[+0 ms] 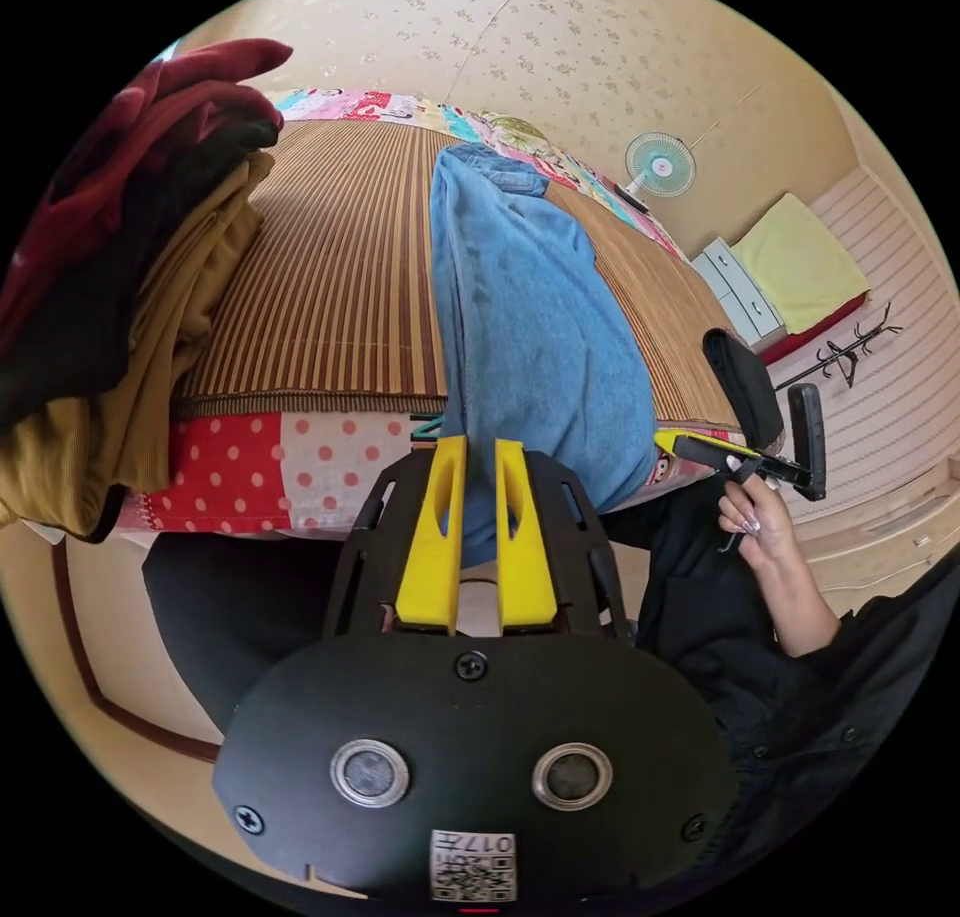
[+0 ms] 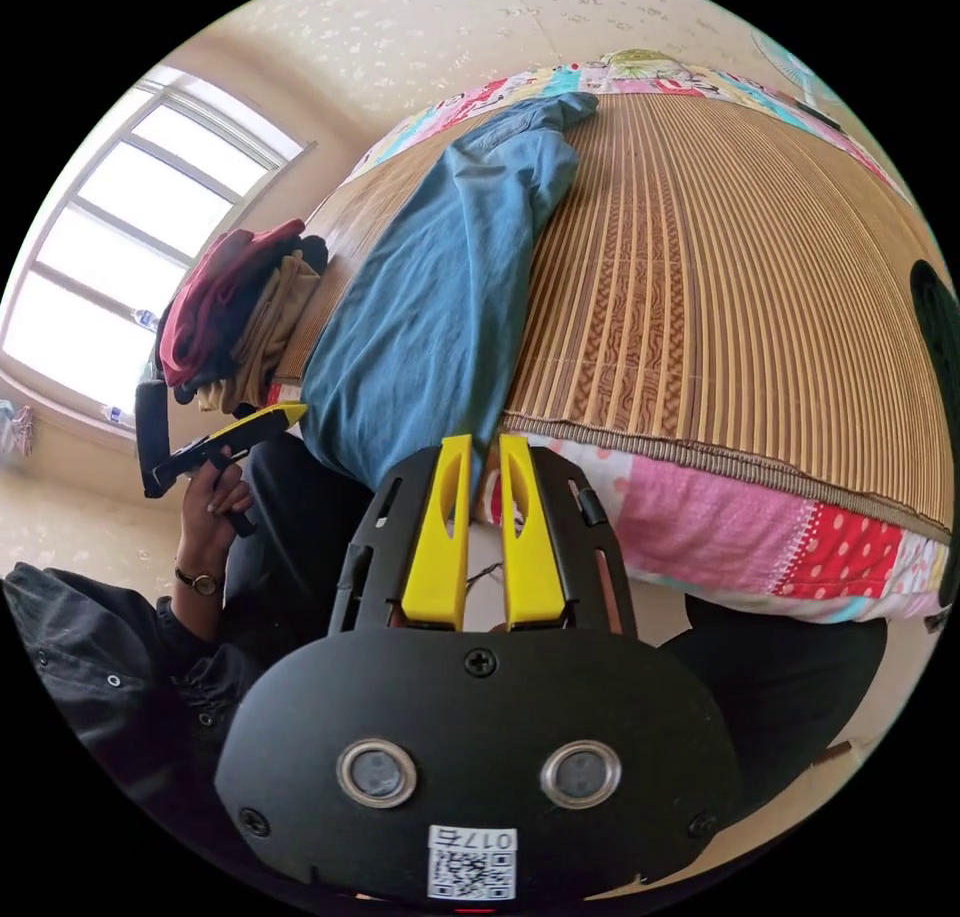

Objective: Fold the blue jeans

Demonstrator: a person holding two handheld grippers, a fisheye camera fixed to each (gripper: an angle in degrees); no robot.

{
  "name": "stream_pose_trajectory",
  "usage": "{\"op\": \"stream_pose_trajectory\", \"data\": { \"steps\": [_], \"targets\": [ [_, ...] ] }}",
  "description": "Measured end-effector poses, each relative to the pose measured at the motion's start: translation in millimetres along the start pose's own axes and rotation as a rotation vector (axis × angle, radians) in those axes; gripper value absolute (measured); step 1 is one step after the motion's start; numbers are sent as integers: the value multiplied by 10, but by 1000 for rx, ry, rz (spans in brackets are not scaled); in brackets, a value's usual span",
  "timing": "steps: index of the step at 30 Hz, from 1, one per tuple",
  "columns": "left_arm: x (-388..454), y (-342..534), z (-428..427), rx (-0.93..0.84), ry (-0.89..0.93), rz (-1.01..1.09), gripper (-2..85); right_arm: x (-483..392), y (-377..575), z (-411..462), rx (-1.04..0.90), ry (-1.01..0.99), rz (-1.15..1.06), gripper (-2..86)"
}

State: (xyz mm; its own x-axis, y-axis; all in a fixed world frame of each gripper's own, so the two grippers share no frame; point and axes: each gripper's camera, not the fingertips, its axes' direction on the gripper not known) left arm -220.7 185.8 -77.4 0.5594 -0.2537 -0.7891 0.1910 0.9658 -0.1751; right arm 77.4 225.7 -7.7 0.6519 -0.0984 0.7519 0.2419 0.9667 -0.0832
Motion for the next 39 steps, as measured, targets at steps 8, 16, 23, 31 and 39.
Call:
{"op": "stream_pose_trajectory", "data": {
  "steps": [8,16,23,31,39],
  "targets": [
    [-128,-83,-365,-21,151,3,-6,24,-190,-43,-45,-70,-8,12],
    [-411,-72,-938,-20,193,24,-7,-385,-272,-427,35,-128,-155,9],
    [-737,5,-537,-122,231,-68,-6,-230,-357,61,-163,-6,-106,9],
    [-817,-123,-701,-117,196,-41,51,-189,-537,-70,-109,-5,-137,48],
    [-742,-294,-556,6,193,11,85,-191,-836,253,-142,-6,-92,111]
  ]
}}
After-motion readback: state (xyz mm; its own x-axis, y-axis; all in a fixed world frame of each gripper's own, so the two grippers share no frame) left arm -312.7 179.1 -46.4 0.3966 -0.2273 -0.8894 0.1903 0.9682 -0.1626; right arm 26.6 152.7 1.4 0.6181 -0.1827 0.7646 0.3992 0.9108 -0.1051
